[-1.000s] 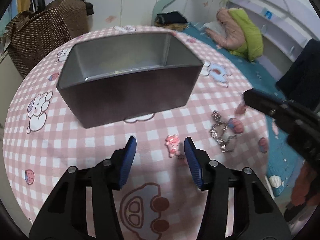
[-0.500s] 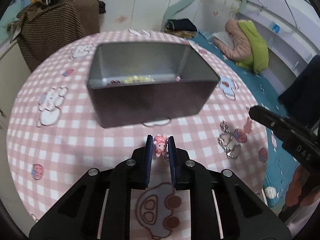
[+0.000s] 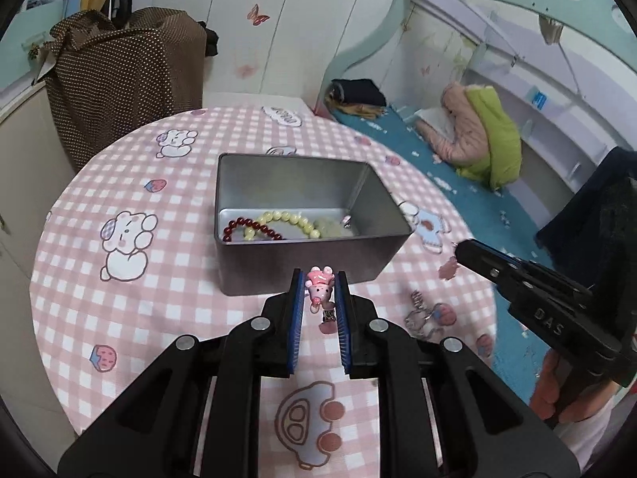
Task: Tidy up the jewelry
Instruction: 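Carry both pink charms over the grey box and release them inside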
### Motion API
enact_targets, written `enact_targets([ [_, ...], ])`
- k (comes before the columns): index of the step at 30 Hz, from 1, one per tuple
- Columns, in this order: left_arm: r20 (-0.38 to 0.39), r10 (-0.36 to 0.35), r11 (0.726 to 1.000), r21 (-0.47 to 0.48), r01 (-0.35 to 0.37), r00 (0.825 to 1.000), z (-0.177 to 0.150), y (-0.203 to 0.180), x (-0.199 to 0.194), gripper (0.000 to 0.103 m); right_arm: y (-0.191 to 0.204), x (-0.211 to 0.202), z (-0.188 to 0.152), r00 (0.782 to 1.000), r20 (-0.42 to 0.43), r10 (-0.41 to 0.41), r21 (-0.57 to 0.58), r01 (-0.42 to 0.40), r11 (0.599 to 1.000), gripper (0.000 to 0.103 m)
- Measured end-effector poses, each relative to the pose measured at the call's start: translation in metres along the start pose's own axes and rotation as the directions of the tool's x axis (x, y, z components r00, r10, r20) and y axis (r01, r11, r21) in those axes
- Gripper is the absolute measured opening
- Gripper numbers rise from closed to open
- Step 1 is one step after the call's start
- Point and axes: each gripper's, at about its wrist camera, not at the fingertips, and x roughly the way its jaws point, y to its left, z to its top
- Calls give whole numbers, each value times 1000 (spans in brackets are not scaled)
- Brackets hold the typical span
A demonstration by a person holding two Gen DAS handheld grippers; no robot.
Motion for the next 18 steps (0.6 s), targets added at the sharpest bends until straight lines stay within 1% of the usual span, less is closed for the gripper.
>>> enact_targets([
  [4, 38, -9, 1000, 1, 9, 999, 9, -2, -9, 15, 8, 0, 13, 1000, 25, 15, -16, -14, 1000, 10],
  [9, 65, -17, 1000, 12, 16, 998, 20, -5, -13, 15, 19, 5, 25, 999, 37, 32, -37, -31, 999, 10],
  [11, 69, -11, 1000, 17, 10, 998, 25, -6, -11, 16, 24, 7, 27, 999, 37, 33, -45, -32, 999, 10],
  [14, 71, -26, 1000, 13, 25, 997, 31, -5, -8, 16, 30, 13, 31, 999, 32, 38, -54, -36, 998, 10],
  [18, 76, -29, 999, 16, 28, 997, 36, -3, -3, 16, 38, 21, 35, 999, 23, 42, -66, -40, 997, 10],
])
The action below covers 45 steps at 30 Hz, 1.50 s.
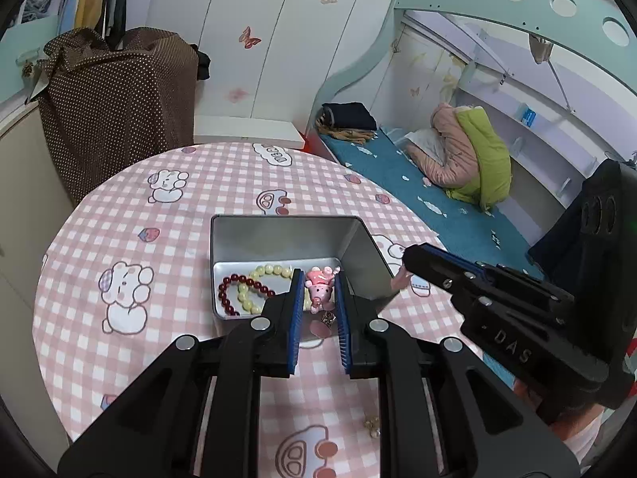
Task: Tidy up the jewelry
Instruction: 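Carry both pink charms over the grey box and release them inside, then withdraw both grippers from the box toward the pearl earring and silver chain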
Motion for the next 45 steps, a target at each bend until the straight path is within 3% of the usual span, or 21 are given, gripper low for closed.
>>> enact_targets([
  [15, -27, -21, 1000, -4, 21, 999, 11, 6, 27, 16, 1, 24, 3, 999, -46, -6, -2, 6, 1000, 13],
  [28, -41, -50, 998, 32, 51, 998, 13, -12, 41, 17, -31, 1, 0, 994, -21, -104, 62, 105, 993, 31],
  [29, -42, -47, 998, 38, 48, 998, 14, -14, 42, 18, -33, -1, -1, 994, -21, -110, 62, 111, 992, 34],
  [32, -45, -39, 998, 52, 42, 998, 11, -20, 43, 34, -39, -9, -6, 992, -16, -128, 60, 129, 990, 38],
  [38, -54, -23, 998, 64, 26, 998, 3, -20, 35, 35, -49, -19, -14, 987, -22, -161, 80, 162, 984, 41],
  [45, -79, -5, 995, 94, 13, 997, -20, -23, 19, 50, -50, -30, -27, 982, -29, -185, 91, 187, 978, 48],
])
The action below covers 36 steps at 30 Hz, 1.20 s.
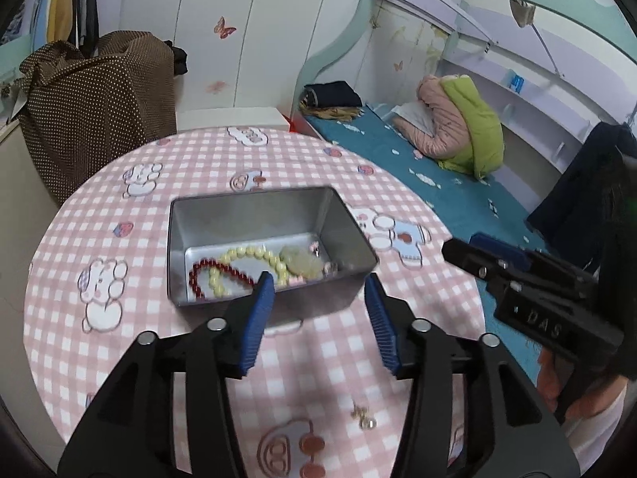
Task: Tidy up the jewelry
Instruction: 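Withdraw both grippers from the box toward the pearl earring and silver chain, then grasp the pearl earring with the left gripper while the right grasps the silver chain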
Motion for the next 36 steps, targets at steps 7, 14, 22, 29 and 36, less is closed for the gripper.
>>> enact_targets([
  [7, -83, -18, 998, 51, 23, 996, -36, -16, -4, 58, -1, -7, -19, 1000, -26, -14, 1, 14, 1000, 54],
  [14, -164, -28, 997, 68, 40, 986, -72, -23, 6, 60, -4, -6, -42, 997, -75, -30, 17, 31, 999, 55],
  [22, -158, -18, 996, 87, 32, 987, -84, -29, 6, 46, -10, -5, -63, 992, -122, -41, 37, 45, 998, 55],
  [29, -164, -18, 993, 114, 37, 986, -93, -34, 12, 23, -10, -3, -71, 989, -144, -39, 31, 44, 999, 55],
  [36, -145, -37, 992, 114, 54, 989, -96, -33, 15, 11, -7, 3, -73, 987, -160, -33, 23, 37, 999, 55],
])
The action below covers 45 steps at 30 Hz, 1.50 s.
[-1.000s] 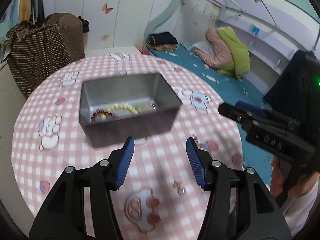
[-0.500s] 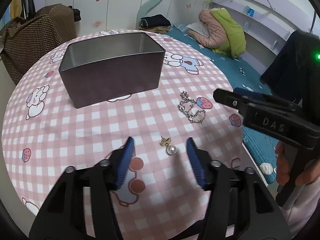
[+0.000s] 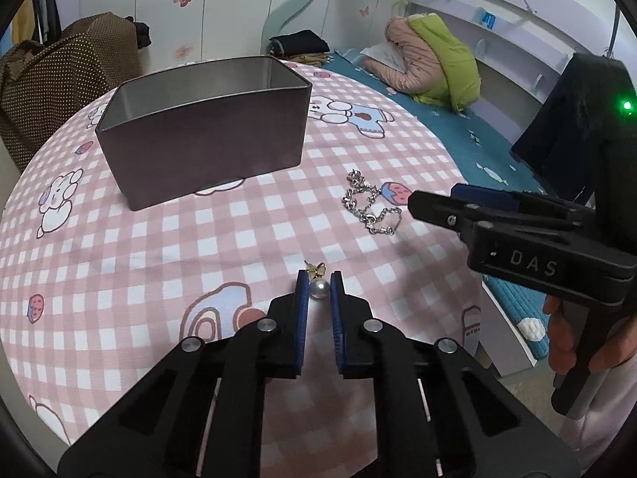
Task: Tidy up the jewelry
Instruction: 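Grasp the pearl earring with the left gripper while the right grasps the silver chain, then carry the earring and silver chain over the grey box and release them inside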
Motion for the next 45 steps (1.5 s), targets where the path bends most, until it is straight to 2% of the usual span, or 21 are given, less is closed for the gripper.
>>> enact_targets([
  [9, 52, 13, 998, -67, -10, 999, 9, 20, -11, 11, 9, 10, 7, 1000, -5, 10, -40, -10, 999, 56],
  [14, 98, 29, 994, -110, -18, 995, 17, 32, -17, 11, 28, 20, 10, 1000, -17, 21, -116, -23, 993, 57],
  [20, 112, 40, 991, -130, -26, 993, 22, 41, -19, 11, 40, 36, 11, 1000, -28, 0, -169, -5, 986, 58],
  [22, 110, 37, 991, -133, -22, 993, 24, 43, -17, 11, 42, 36, 12, 1000, -25, 0, -178, -5, 984, 45],
  [23, 109, 40, 990, -137, -25, 993, 25, 44, -17, 11, 42, 36, 12, 1000, -21, -3, -185, -1, 983, 29],
  [25, 108, 36, 990, -140, -21, 994, 26, 46, -16, 11, 39, 36, 13, 1000, -20, 2, -185, -6, 983, 13],
  [26, 112, 35, 990, -143, -19, 993, 26, 47, -16, 11, 37, 36, 14, 1000, -24, 10, -177, -14, 984, 8],
  [30, 126, 28, 991, -130, -11, 992, 29, 47, -19, 11, 33, 33, 17, 999, -26, 32, -147, -35, 988, 0],
  [40, 197, 29, 993, -121, -5, 980, 47, 49, -37, 11, 34, 10, 33, 998, 45, 35, -163, -28, 986, 0],
  [41, 202, 27, 993, -120, -3, 979, 48, 49, -38, 11, 35, 11, 33, 999, 48, 26, -165, -18, 986, 3],
  [44, 206, 26, 993, -122, -1, 978, 48, 49, -39, 11, 32, 20, 31, 1000, 27, 9, -148, -5, 989, 36],
  [45, 204, 26, 993, -122, -1, 979, 48, 49, -38, 11, 32, 24, 29, 1000, 18, 3, -149, -1, 989, 37],
])
